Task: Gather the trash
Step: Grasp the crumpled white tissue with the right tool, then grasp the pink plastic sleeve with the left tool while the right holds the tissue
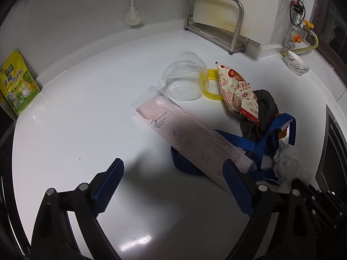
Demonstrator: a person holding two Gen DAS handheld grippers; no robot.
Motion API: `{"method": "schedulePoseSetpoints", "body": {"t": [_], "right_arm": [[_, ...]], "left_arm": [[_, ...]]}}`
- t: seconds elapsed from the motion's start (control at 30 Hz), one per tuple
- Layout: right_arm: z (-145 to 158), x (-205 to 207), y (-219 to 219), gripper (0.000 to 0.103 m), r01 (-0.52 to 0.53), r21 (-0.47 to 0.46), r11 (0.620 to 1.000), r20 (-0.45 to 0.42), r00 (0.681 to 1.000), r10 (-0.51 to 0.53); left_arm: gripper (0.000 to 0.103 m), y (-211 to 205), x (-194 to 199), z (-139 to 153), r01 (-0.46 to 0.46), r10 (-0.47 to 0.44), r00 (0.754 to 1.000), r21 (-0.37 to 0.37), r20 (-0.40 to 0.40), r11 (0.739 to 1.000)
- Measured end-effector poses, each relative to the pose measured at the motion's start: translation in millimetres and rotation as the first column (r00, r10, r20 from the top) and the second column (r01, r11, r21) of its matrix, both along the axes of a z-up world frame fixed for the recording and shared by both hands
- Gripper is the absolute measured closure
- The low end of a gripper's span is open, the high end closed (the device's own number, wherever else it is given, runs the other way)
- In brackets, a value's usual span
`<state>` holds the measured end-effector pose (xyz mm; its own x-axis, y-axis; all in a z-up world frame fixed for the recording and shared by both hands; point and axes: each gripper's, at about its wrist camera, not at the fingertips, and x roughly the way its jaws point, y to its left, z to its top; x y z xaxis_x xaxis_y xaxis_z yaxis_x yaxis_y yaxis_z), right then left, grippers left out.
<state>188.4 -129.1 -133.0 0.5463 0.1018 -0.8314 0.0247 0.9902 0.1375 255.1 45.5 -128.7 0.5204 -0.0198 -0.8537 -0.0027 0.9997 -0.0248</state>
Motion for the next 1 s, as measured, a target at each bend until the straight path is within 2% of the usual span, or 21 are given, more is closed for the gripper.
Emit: {"method": "schedulePoseSetpoints", "body": {"t": [0.37, 0.63, 0.8, 1.0], "right_arm": [[-1.7, -6.6, -24.4, 0.095, 0.064, 0.039, 0.997, 0.001, 0.998, -0.065], [-2.7, -7.5, -23.8, 0.095, 0.074, 0.046, 0.996, 0.001, 0.997, -0.074], [-2.4, -7.2, -24.2, 0.095, 0.081, 0.047, 0.996, 0.0, 0.997, -0.081], [-3.0, -6.5, -22.9, 0.095, 0.085, 0.05, 0.995, -0.003, 0.996, -0.085]], "left_arm": [[0.012, -2.7, 31.0, -9.0, -0.095, 0.094, 0.995, -0.042, -0.026, 0.995], [0.011, -5.6, 52.1, -24.3, -0.162, 0.16, 0.985, -0.018, -0.064, 0.987], [0.012, -7.8, 55.8, -29.0, -0.165, 0.165, 0.984, 0.006, -0.067, 0.986], [0.037, -5.7, 51.6, -28.4, -0.127, 0.128, 0.99, 0.02, -0.056, 0.992]]}}
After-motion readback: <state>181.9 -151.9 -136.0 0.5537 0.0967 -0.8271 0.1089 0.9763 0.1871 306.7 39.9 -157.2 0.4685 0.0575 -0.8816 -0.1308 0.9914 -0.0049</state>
